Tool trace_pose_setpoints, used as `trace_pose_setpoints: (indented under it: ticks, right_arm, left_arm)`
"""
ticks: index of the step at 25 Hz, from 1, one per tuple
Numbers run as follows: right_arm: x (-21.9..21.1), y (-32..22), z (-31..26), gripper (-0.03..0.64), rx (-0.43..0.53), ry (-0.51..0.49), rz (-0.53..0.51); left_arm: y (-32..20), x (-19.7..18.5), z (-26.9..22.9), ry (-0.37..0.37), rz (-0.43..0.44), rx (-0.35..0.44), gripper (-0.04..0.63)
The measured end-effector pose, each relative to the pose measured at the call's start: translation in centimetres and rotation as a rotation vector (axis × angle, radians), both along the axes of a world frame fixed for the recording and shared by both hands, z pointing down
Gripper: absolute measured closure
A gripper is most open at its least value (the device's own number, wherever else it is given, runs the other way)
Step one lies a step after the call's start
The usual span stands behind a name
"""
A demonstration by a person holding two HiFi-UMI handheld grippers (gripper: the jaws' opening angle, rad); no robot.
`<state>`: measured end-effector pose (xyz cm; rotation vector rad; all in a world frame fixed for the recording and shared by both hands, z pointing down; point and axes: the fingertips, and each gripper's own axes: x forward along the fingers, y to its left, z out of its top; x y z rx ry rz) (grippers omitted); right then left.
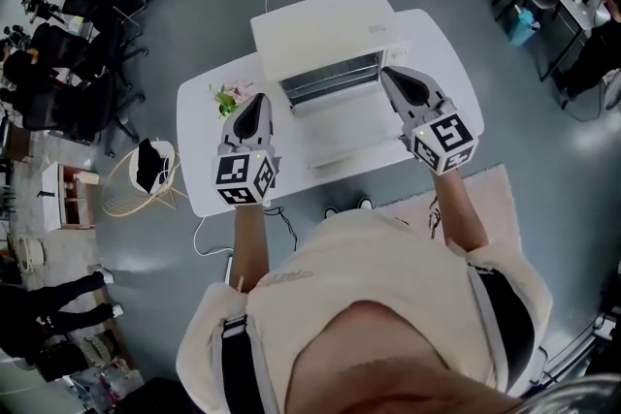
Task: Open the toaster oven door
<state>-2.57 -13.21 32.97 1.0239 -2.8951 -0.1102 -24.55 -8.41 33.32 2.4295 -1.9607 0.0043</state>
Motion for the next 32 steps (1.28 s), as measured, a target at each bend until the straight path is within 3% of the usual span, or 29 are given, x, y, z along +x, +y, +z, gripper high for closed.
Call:
trace_pose_setpoints:
  ticks: [10,19,32]
  right_arm:
    - [-0.2,2.1,2.9,0.612,-0.065,0.031,0.0]
    - [1.1,2.5,3.7,0.612,-0.093,0.026,0.011]
    - [0.5,2.6,5.0,0.612,-0.108,0.041,0.003]
  left_arm:
    - [0.3,0.6,2.9,0.019,0.051,-0.062,0.571]
    - [-0.1,2.2,2.6,0.03,0.086,-0.052,0.571]
    - [0.0,1.6,4.5,0.071,0.054,-0.077,0.571]
